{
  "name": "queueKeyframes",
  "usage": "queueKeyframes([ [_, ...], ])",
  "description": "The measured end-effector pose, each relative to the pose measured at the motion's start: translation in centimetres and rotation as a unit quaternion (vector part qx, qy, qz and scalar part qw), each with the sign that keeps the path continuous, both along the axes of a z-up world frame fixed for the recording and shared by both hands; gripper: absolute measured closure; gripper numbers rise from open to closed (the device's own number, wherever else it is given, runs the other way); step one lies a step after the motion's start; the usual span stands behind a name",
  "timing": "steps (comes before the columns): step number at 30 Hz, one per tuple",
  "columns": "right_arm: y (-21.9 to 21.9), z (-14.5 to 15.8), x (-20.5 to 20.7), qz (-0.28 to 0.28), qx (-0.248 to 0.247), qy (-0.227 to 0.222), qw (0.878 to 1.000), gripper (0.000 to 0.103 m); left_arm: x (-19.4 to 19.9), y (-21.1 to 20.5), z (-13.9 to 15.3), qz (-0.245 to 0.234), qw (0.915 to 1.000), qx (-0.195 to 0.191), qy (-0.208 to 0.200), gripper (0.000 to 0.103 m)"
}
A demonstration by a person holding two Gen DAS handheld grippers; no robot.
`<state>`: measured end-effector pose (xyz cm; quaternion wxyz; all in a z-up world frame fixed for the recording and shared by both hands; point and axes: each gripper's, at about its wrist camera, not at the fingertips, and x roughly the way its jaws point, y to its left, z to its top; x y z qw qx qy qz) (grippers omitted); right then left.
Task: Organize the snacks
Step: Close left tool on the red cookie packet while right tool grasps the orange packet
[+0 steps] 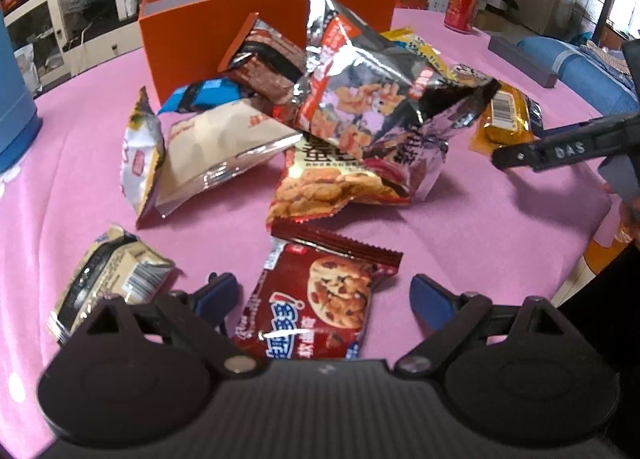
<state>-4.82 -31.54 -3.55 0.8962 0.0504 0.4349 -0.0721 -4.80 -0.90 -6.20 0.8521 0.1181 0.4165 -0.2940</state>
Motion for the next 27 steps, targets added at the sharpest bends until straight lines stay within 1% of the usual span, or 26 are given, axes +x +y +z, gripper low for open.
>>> queueKeyframes([
  [1, -0.2, 0.0, -0.4, 0.006, -0.003, 0.003, 1.0, 0.009, -0.1, 0.0, 0.0, -0.003, 1.0, 0.001, -0.003, 0.011],
  [2, -0.7, 0.1, -0.8, 0.003, 0.007, 0.0, 1.0, 0.009, -0.3, -0.1, 0.1, -0.009, 0.9999, 0.002, -0.008, 0.011],
  [5, -1.7, 0.6, -0.7, -0.015, 0.074, -0.025, 0.997, 0.009, -0.4, -0.5, -0.1, -0.017, 0.9996, 0.015, -0.017, 0.011],
  [6, -1.5, 0.8, -0.2, -0.017, 0.082, -0.029, 0.996, 0.009, -0.4, -0.6, -0.2, -0.018, 0.9995, 0.019, -0.019, 0.011],
  [9, -0.5, 0.5, 1.9, -0.034, 0.079, -0.018, 0.996, 0.009, -0.2, -0.8, -0.2, -0.017, 0.9994, 0.018, -0.022, 0.011],
  [10, 0.0, 0.4, 2.2, -0.04, 0.063, -0.017, 0.997, 0.009, -0.2, -0.7, -0.3, -0.017, 0.9995, 0.016, -0.019, 0.011],
  [12, 1.1, 0.1, 2.1, -0.033, 0.029, -0.015, 0.999, 0.009, -0.1, -0.4, -0.3, -0.015, 0.9998, 0.01, -0.013, 0.012],
  [13, 1.4, 0.0, 1.7, -0.03, 0.01, -0.015, 0.999, 0.009, -0.2, -0.3, -0.4, -0.017, 0.9997, 0.01, -0.014, 0.015],
  [14, 1.7, -0.3, 1.5, -0.029, -0.008, -0.012, 0.999, 0.009, -0.4, -0.1, -0.3, -0.018, 0.9997, 0.007, -0.015, 0.02],
  [15, 1.7, -0.4, 1.2, -0.029, -0.01, -0.016, 0.999, 0.009, -0.6, 0.1, -0.2, -0.017, 0.9997, 0.004, -0.017, 0.026],
  [16, 1.6, -0.3, 0.9, -0.028, -0.011, -0.018, 0.999, 0.01, -0.7, 0.3, -0.1, -0.016, 0.9997, -0.001, -0.019, 0.041],
  [17, 1.5, -0.2, 0.7, -0.024, -0.013, -0.023, 0.999, 0.025, -0.7, 0.5, 0.1, -0.013, 0.9997, -0.005, -0.02, 0.052],
  [18, 1.5, 0.0, 0.4, -0.019, -0.015, -0.036, 0.999, 0.055, -0.6, 0.7, 0.2, -0.007, 0.9998, -0.011, -0.016, 0.052],
  [19, 1.4, 0.3, 0.2, -0.018, -0.019, -0.045, 0.999, 0.068, -0.4, 1.0, 0.2, 0.001, 0.9997, -0.021, -0.01, 0.052],
  [20, 1.1, 0.5, 0.0, -0.02, -0.009, -0.048, 0.999, 0.076, -0.2, 1.5, 0.3, 0.012, 0.9994, -0.032, -0.002, 0.052],
  [21, 0.6, 0.6, -0.4, -0.023, 0.017, -0.052, 0.998, 0.077, -0.1, 1.7, 0.3, 0.017, 0.9991, -0.039, 0.003, 0.052],
  [22, 0.3, 0.8, -0.8, -0.025, 0.028, -0.055, 0.998, 0.077, -0.2, 1.9, 0.4, 0.02, 0.9989, -0.042, 0.005, 0.052],
  [25, 0.5, 0.9, -2.8, -0.014, 0.032, -0.056, 0.998, 0.077, -0.7, 2.2, 1.0, 0.034, 0.9982, -0.049, 0.003, 0.052],
  [27, 0.7, 1.2, -4.1, -0.008, 0.046, -0.061, 0.997, 0.077, -1.1, 2.6, 2.0, 0.045, 0.9967, -0.068, -0.001, 0.052],
])
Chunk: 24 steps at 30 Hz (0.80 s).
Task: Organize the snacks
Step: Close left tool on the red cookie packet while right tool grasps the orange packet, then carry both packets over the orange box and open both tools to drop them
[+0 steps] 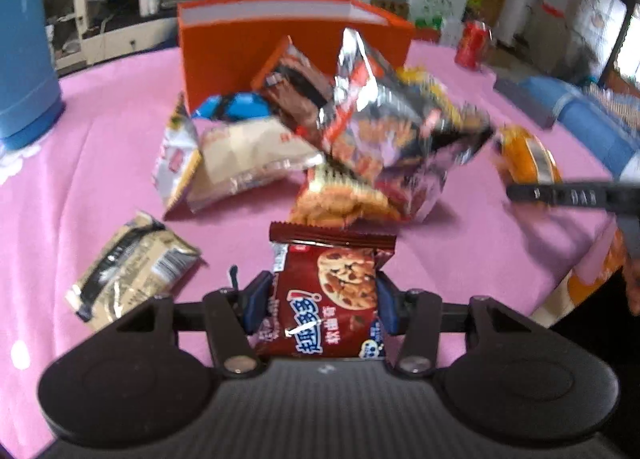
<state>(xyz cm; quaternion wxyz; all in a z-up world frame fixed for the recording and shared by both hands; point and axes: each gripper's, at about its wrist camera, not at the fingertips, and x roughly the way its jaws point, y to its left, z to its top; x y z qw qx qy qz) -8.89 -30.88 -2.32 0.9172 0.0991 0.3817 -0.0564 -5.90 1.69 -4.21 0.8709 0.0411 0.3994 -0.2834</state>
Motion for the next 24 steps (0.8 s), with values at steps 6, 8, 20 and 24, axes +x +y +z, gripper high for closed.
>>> queueKeyframes([
  [6, -0.1, 5.1, -0.4, 0.02, -0.003, -0.07, 0.997, 0.077, 2.3, 1.2, 4.9, 0.022, 0.998, -0.053, -0.026, 0.052],
  [8, -0.2, 7.4, 1.8, 0.034, -0.011, -0.097, 0.995, 0.077, 5.0, 0.9, 6.7, 0.034, 0.9967, -0.064, -0.036, 0.052],
  [20, 1.5, 9.7, 25.0, 0.088, 0.007, -0.141, 0.986, 0.077, 26.0, -5.6, 8.4, 0.114, 0.9872, -0.102, -0.047, 0.052],
  [24, 3.1, 6.6, 30.0, 0.104, 0.016, -0.106, 0.989, 0.075, 28.6, -5.9, 5.9, 0.129, 0.9859, -0.101, -0.032, 0.052],
])
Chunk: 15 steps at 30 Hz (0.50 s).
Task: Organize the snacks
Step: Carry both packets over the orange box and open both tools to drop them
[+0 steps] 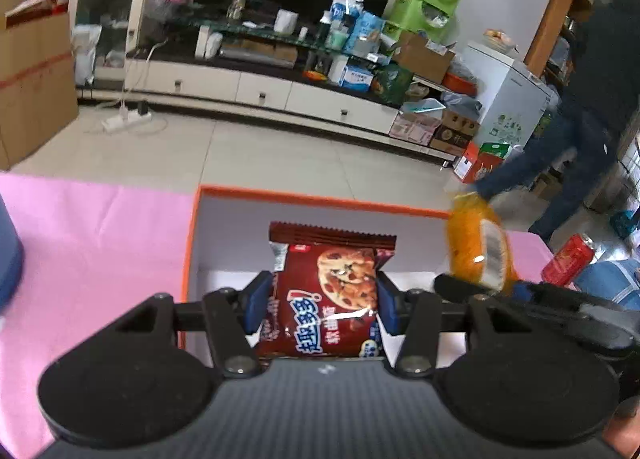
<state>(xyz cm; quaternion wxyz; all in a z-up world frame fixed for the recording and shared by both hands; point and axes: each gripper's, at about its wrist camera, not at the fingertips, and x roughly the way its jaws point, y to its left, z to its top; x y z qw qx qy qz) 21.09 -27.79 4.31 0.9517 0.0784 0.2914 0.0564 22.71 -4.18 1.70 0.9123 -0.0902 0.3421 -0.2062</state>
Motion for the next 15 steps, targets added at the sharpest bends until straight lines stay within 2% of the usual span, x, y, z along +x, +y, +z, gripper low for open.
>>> queueKeyframes([
  [1, 0.3, -0.7, 0.8, 0.006, -0.003, 0.01, 1.0, 0.074, 0.4, 0.0, -0.6, 0.004, 0.9999, 0.005, 0.008, 0.051],
  [3, 0.9, -2.0, 1.9, 0.007, -0.008, 0.033, 0.999, 0.061, 0.7, 0.0, -0.7, 0.014, 0.9997, 0.02, 0.002, 0.032],
  [5, 1.5, -2.4, 2.2, 0.006, -0.014, 0.033, 0.999, 0.051, 0.0, 0.3, 0.2, 0.012, 0.9996, 0.014, -0.021, 0.029],
  [7, 1.9, -1.6, 1.5, 0.006, -0.026, 0.01, 1.0, 0.043, -0.5, 0.5, 1.5, 0.016, 0.9991, 0.009, -0.039, 0.028],
  [9, 2.1, -0.5, 0.3, 0.001, -0.027, -0.015, 1.0, 0.03, -1.6, 0.9, 2.8, 0.019, 0.9982, 0.004, -0.057, 0.027],
  [12, 2.2, 1.3, -1.7, 0.003, -0.028, -0.041, 0.999, 0.024, -3.5, 1.5, 4.0, 0.028, 0.9974, 0.008, -0.066, 0.025],
  [15, 1.8, 2.6, -4.1, 0.002, -0.033, -0.051, 0.998, 0.018, -6.5, 2.6, 4.0, 0.034, 0.9978, 0.003, -0.057, 0.024],
])
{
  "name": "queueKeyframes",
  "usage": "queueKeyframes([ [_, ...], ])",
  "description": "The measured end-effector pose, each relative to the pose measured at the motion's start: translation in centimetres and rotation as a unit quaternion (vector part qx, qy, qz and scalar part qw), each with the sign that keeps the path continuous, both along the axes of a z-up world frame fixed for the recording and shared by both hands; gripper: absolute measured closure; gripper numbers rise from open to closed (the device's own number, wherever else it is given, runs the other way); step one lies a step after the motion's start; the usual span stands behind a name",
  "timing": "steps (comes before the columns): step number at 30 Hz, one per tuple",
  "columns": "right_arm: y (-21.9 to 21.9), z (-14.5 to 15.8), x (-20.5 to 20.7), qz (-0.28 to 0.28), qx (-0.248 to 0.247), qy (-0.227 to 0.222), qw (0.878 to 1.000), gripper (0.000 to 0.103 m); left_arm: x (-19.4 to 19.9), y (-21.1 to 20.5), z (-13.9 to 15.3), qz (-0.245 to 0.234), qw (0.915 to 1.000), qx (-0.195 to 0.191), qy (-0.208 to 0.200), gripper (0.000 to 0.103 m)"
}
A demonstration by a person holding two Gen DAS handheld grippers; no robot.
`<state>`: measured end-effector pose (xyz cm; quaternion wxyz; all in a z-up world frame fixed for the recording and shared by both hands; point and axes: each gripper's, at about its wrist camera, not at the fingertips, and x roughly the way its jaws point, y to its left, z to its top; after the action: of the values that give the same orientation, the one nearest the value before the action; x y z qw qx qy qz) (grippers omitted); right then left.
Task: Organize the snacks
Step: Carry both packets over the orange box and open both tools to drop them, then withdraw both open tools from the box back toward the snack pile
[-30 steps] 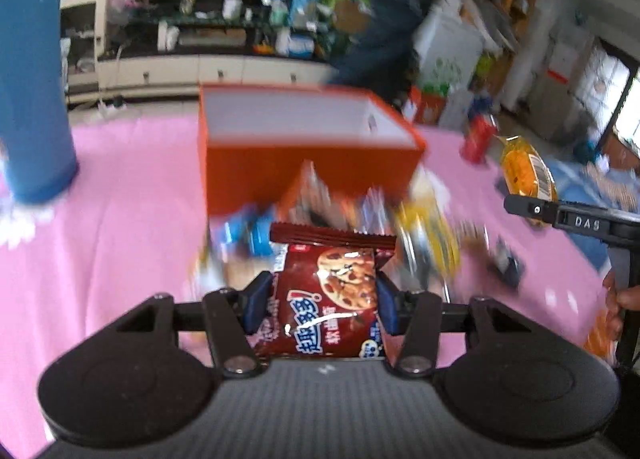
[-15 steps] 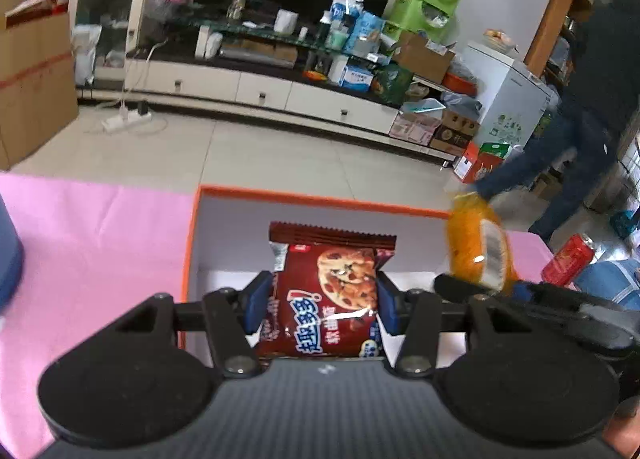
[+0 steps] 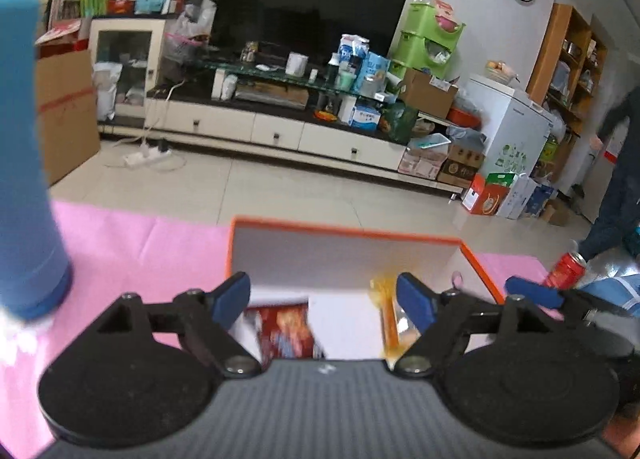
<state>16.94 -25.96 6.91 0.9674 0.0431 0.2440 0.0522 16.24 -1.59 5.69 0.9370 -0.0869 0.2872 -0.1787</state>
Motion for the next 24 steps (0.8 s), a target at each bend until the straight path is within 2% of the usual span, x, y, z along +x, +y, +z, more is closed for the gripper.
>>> queueKeyframes([
  [6, -1.3, -0.5, -7.7, 0.008, 0.002, 0.005, 1.0, 0.015, -9.4, 3.5, -2.4, 0.01, 0.9996, 0.024, 0.008, 0.023],
  [9, -2.4, -1.6, -12.1, -0.001, 0.022, 0.017, 1.0, 0.013, -13.3, 4.9, -3.0, 0.013, 0.9996, 0.023, 0.01, 0.02],
  [10, -2.8, -1.8, -13.6, -0.007, 0.03, 0.019, 0.999, 0.013, -14.4, 5.2, -3.3, 0.01, 0.9997, 0.022, 0.008, 0.019],
  [12, -3.7, -2.4, -16.5, -0.024, 0.048, 0.02, 0.998, 0.012, -16.3, 5.8, -4.0, 0.011, 0.9996, 0.024, 0.003, 0.008],
  [13, -4.2, -2.6, -17.9, -0.034, 0.058, 0.02, 0.998, 0.012, -16.9, 6.0, -4.0, 0.017, 0.9995, 0.027, 0.001, 0.002],
  [18, -6.6, -3.5, -22.8, -0.072, 0.1, 0.027, 0.992, 0.011, -17.8, 7.0, -3.1, 0.019, 0.9993, 0.031, -0.013, 0.002],
  [22, -7.1, -3.9, -25.3, -0.082, 0.083, 0.03, 0.993, 0.011, -18.4, 8.4, -3.4, 0.027, 0.999, 0.036, -0.008, 0.002],
  [24, -7.2, -4.2, -26.0, -0.088, 0.077, 0.036, 0.993, 0.011, -18.8, 9.2, -4.2, 0.029, 0.9988, 0.04, 0.007, 0.002],
])
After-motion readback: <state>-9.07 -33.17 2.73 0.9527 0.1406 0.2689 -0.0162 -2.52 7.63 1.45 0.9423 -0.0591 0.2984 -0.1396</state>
